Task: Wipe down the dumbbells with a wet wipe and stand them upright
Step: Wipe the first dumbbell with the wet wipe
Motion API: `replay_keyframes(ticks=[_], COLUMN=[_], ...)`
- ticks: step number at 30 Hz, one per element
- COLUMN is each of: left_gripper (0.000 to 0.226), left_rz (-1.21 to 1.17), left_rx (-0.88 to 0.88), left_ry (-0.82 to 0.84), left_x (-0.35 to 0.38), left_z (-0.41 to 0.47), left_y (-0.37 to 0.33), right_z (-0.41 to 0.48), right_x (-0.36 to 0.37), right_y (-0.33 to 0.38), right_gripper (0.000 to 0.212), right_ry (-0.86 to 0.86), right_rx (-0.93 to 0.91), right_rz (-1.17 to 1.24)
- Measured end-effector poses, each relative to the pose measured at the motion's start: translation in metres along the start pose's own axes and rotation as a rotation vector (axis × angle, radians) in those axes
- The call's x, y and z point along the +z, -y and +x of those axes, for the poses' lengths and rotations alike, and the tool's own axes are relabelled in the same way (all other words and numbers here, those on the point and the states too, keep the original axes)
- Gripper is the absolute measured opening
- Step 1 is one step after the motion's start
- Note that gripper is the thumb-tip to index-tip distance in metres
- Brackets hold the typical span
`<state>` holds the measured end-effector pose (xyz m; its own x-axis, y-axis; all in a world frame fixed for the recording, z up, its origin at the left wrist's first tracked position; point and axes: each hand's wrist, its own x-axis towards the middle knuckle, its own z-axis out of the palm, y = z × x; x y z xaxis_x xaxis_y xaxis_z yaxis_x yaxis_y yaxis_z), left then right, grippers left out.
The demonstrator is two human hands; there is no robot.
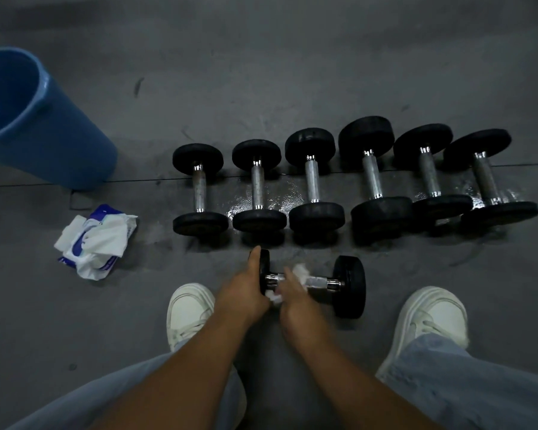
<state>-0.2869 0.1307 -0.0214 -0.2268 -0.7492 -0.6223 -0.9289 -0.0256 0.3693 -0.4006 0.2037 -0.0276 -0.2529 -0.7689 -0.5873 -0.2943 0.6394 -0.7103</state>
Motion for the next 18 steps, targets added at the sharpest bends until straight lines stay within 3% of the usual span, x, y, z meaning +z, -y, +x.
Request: replay_keyframes(ticks=[1, 4, 8, 11, 16, 18], left_gripper=[0.106, 0.102, 0.105, 0.104, 0.104, 0.106], left_rz=[0.008, 0.039, 0.031, 0.045, 0.037, 0.019], left_rx=[0.002, -0.008, -0.001, -0.009, -0.009, -0.004], left_ry=[-0.017, -0.076, -0.062, -0.036, -0.031, -0.021], left_x=[0.001, 0.003, 0.003, 0.0, -0.003, -0.002], left_z=[-0.001, -0.006, -0.006, -0.002, 0.001, 0.0], left_y=[0.0, -0.002, -0.002, -0.002, -0.004, -0.002], right_z=[0.0, 0.007, -0.007, 0.011, 0.028, 0.031], right_x=[0.0, -0.008, 0.002, -0.009, -0.019, -0.024], right_y=[0.0, -0.013, -0.005, -0.004, 0.02, 0.022], right_gripper=[0.035, 0.033, 0.043, 0.011, 0.013, 0.017], right_ry=[0.003, -0.253, 0.006, -0.3, -0.166, -0.072], right_rx=[-0.013, 0.074, -0.322, -0.136, 0.121, 0.155], right_rz=[0.012, -0.23, -0.293, -0.165, 0.118, 0.006])
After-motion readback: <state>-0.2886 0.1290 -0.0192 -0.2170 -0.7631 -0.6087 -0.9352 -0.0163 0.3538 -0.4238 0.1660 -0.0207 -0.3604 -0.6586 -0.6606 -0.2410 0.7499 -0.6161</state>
